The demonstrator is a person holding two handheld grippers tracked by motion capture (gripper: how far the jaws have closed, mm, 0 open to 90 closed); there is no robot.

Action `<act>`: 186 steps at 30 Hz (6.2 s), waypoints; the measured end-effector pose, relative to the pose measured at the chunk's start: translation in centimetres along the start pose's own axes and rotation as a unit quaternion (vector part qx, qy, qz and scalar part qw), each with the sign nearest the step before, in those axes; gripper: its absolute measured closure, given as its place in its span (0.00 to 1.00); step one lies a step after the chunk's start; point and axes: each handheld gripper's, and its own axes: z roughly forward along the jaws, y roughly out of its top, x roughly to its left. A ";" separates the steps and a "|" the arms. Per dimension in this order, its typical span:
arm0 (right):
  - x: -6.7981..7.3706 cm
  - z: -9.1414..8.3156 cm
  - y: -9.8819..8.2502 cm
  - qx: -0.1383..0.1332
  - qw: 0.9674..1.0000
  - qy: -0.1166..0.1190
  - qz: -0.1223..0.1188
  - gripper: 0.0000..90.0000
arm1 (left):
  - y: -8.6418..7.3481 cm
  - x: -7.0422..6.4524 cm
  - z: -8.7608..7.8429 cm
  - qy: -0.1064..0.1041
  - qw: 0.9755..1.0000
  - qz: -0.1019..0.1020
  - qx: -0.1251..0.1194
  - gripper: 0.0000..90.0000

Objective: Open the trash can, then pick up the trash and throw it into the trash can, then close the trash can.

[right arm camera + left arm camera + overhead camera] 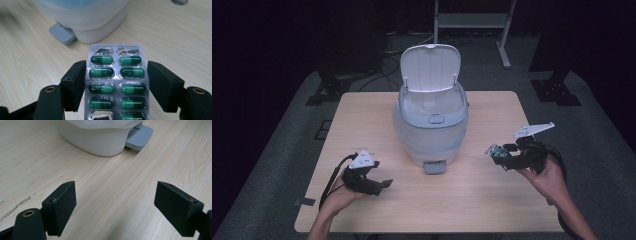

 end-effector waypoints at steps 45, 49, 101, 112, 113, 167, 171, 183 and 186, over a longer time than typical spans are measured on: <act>2.0 -7.6 15.3 -0.011 0.997 0.036 -0.060 0.36 | -0.1 0.1 0.3 -0.007 1.000 0.001 0.001 0.19; 2.0 -7.4 16.2 -0.010 0.997 0.039 -0.061 0.36 | -0.1 0.1 0.1 -0.005 1.000 -0.001 0.002 0.19; 5.0 -2.8 24.3 0.018 0.991 0.061 -0.119 0.36 | -0.5 0.2 -0.1 -0.006 1.000 -0.004 0.004 0.19; 5.3 -1.2 25.1 0.019 0.990 0.069 -0.124 0.36 | -0.5 0.2 -0.1 -0.004 1.000 -0.006 0.004 0.19; 5.4 -1.0 25.2 0.020 0.990 0.070 -0.124 0.36 | -0.5 0.3 -0.1 -0.004 1.000 -0.006 0.004 0.19; 5.1 3.0 25.5 0.025 0.987 0.091 -0.131 0.43 | -0.7 0.4 -0.2 -0.005 1.000 -0.011 0.009 0.19; 4.8 2.6 25.1 0.022 0.986 0.098 -0.131 0.47 | -0.7 0.4 -0.2 -0.004 1.000 -0.013 0.007 0.19; 3.9 1.3 24.1 0.018 0.988 0.099 -0.114 0.73 | -0.9 0.6 -0.4 -0.001 1.000 -0.018 0.008 0.19; 3.7 1.0 24.0 0.016 0.989 0.100 -0.110 0.76 | -1.0 0.6 -0.3 -0.001 1.000 -0.019 0.008 0.19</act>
